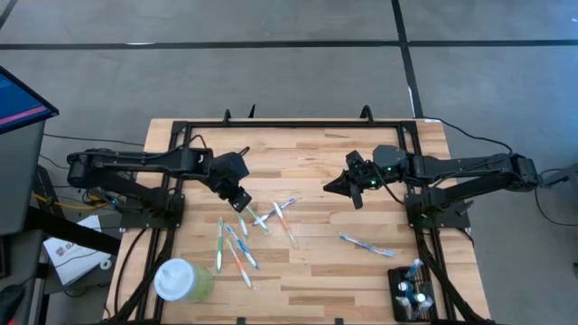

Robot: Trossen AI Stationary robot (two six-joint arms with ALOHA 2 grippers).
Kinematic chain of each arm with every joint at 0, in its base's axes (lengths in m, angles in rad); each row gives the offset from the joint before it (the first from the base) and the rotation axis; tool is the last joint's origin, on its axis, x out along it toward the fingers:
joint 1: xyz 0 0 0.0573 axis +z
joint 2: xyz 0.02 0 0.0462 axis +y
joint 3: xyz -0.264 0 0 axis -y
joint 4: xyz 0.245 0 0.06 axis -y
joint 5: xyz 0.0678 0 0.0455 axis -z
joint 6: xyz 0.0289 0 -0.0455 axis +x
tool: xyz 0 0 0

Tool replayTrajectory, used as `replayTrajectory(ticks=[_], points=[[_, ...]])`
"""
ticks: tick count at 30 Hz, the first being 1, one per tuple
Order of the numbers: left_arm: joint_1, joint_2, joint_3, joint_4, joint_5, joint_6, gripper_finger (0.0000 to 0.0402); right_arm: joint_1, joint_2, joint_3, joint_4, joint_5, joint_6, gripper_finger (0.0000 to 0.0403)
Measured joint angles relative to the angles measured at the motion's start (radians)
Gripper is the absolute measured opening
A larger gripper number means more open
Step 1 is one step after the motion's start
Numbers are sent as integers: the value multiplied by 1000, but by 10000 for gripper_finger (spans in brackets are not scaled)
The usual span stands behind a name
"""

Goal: Pick & Place toothbrushing station
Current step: Put the top left green toothbrush into the black organizer

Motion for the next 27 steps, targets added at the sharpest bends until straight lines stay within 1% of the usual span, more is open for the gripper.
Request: replayTrajectory(ticks=[8,14,17,20,23,27], points=[[20,61,0,-108,44,-100,1,0,0,0,-40,0,26,0],[24,148,0,-178,150,-109,9,0,0,0,-54,0,26,0],[23,183,0,-175,160,-108,29,0,0,0,-53,0,26,0],[23,208,0,-173,158,-113,58,0,0,0,-53,0,26,0],[23,220,0,-173,141,-160,90,1,0,0,-53,0,26,0],[26,222,0,-172,86,-271,126,1,0,0,-53,0,31,0]])
